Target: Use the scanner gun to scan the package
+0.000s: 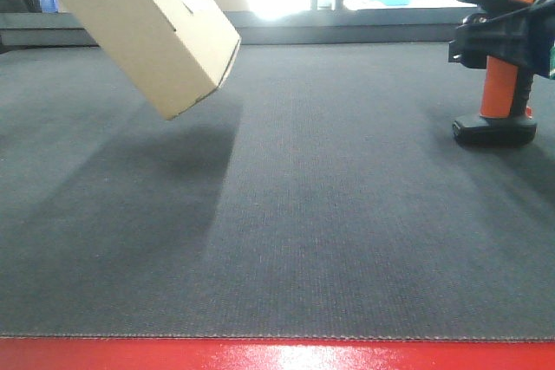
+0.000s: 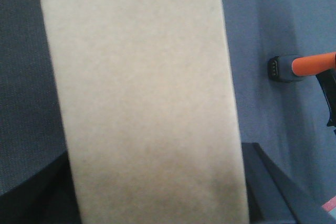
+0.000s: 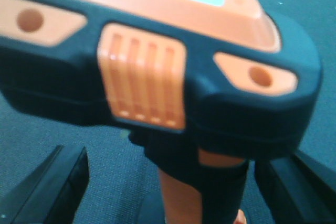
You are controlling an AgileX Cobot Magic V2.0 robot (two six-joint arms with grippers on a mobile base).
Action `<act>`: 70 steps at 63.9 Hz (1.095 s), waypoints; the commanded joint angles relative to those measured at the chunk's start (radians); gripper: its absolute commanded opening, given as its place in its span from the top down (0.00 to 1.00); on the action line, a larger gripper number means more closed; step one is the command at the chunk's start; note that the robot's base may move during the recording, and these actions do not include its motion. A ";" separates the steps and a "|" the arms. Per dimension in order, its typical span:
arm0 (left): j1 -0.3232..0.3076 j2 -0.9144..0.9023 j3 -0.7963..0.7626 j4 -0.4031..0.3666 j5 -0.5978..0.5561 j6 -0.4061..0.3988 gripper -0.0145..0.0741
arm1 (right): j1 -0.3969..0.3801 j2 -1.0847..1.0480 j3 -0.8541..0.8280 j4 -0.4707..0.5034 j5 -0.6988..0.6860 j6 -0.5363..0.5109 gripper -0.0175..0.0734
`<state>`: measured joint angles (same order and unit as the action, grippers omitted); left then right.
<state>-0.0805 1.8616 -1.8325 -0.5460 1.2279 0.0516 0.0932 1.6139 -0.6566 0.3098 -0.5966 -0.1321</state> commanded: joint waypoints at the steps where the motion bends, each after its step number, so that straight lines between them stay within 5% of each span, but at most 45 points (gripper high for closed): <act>1: -0.006 -0.013 -0.003 -0.015 -0.007 0.000 0.96 | -0.004 -0.014 0.002 0.009 -0.004 0.000 0.21; 20: -0.006 -0.013 -0.003 -0.015 -0.007 0.000 0.96 | -0.004 -0.143 0.032 0.034 0.127 0.000 0.29; 34: -0.006 -0.055 -0.003 0.105 -0.007 0.000 0.96 | -0.004 -0.365 0.113 0.034 0.244 0.000 0.76; 41: -0.006 -0.086 -0.003 0.237 -0.007 0.000 0.96 | -0.004 -0.493 0.129 0.034 0.350 0.000 0.99; 47: -0.006 -0.101 -0.003 0.340 -0.007 0.000 0.96 | -0.004 -0.595 0.131 0.031 0.430 0.000 0.97; 70: -0.006 -0.046 0.018 0.546 -0.007 0.000 0.96 | -0.004 -0.925 0.136 -0.044 0.597 0.000 0.98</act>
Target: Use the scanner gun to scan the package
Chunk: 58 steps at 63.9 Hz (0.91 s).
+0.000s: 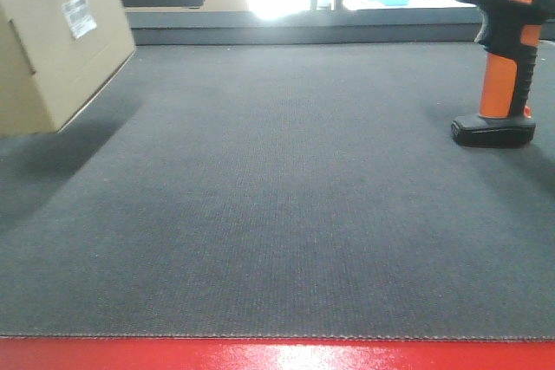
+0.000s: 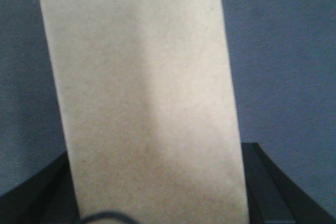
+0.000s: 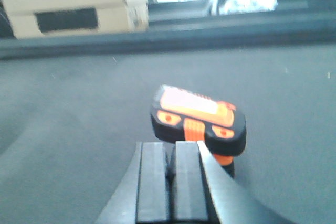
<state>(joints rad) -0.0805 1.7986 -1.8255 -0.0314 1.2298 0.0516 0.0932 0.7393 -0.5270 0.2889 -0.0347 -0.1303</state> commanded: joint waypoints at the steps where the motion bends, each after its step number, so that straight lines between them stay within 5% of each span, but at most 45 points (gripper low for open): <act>1: -0.006 0.024 0.014 0.031 -0.009 0.000 0.96 | -0.004 -0.062 0.007 -0.026 0.047 -0.001 0.98; 23: -0.006 0.086 0.027 0.031 -0.009 0.000 0.90 | -0.004 -0.144 0.007 -0.102 0.114 -0.001 0.98; 44: -0.006 0.046 0.027 0.046 -0.009 0.000 0.15 | -0.004 -0.155 0.007 -0.102 0.140 -0.001 0.98; 58: -0.006 -0.084 0.029 0.065 -0.009 0.000 0.23 | -0.005 -0.155 0.007 -0.109 0.155 -0.001 0.98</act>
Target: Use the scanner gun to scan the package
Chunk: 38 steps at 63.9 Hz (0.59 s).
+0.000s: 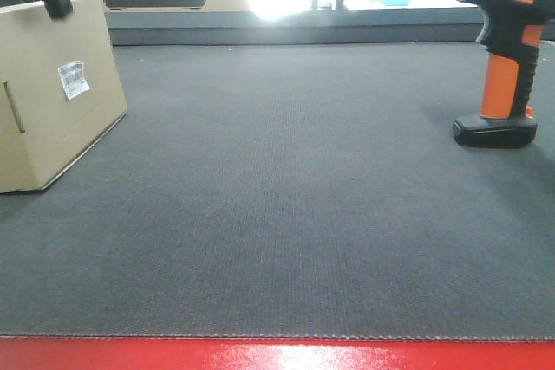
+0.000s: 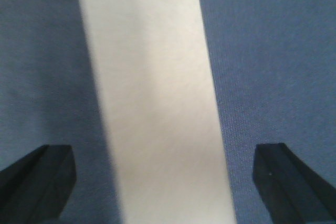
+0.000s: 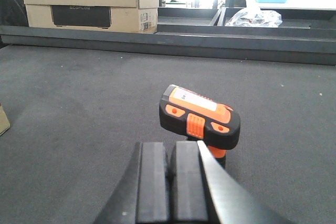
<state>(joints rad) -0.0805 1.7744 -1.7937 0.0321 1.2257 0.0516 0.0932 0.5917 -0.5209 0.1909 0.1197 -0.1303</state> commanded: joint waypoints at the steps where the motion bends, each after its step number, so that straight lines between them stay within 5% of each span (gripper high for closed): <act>1: -0.006 -0.070 0.000 0.001 -0.005 0.000 0.24 | -0.006 -0.008 0.001 -0.015 0.006 -0.001 0.98; 12: -0.006 -0.216 0.102 0.001 -0.008 0.000 0.54 | -0.101 -0.008 0.001 -0.032 0.061 -0.001 0.98; 26: -0.006 -0.436 0.339 -0.002 -0.204 0.000 0.96 | -0.133 -0.008 0.005 -0.033 0.058 -0.001 0.98; 38: -0.006 -0.647 0.601 -0.002 -0.415 0.000 0.96 | -0.133 -0.026 0.035 -0.033 0.060 -0.001 0.98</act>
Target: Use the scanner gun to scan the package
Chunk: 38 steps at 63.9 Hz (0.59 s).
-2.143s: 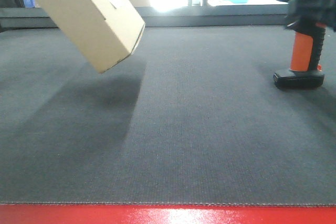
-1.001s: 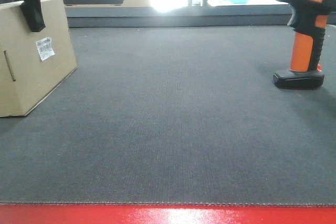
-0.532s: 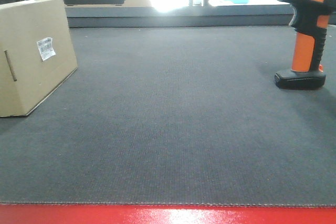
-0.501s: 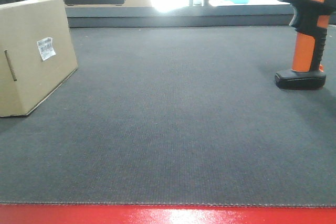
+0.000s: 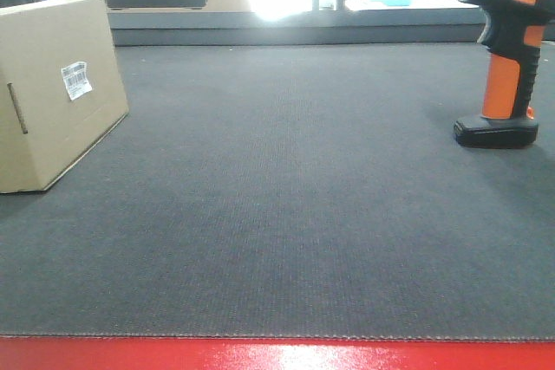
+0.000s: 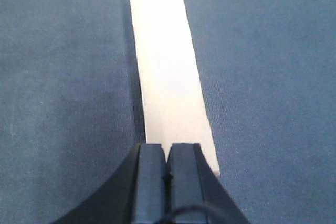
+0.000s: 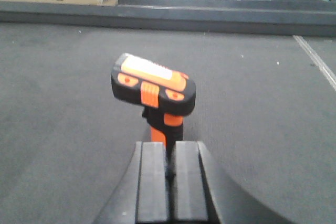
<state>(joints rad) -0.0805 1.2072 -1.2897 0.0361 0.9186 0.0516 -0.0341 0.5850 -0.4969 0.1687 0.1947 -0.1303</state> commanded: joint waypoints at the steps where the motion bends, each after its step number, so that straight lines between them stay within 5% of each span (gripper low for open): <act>1: -0.006 -0.096 0.117 -0.006 -0.125 0.000 0.96 | -0.005 -0.023 0.016 -0.011 -0.012 -0.001 0.98; 24: -0.006 -0.560 0.651 -0.006 -0.547 0.000 0.96 | -0.005 -0.264 0.142 -0.011 0.003 -0.001 0.98; 38: -0.006 -0.821 0.817 -0.006 -0.635 0.000 0.96 | -0.005 -0.389 0.173 -0.011 0.037 -0.001 0.98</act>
<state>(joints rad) -0.0805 0.4612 -0.5076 0.0361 0.3331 0.0516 -0.0341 0.2240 -0.3291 0.1669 0.2309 -0.1303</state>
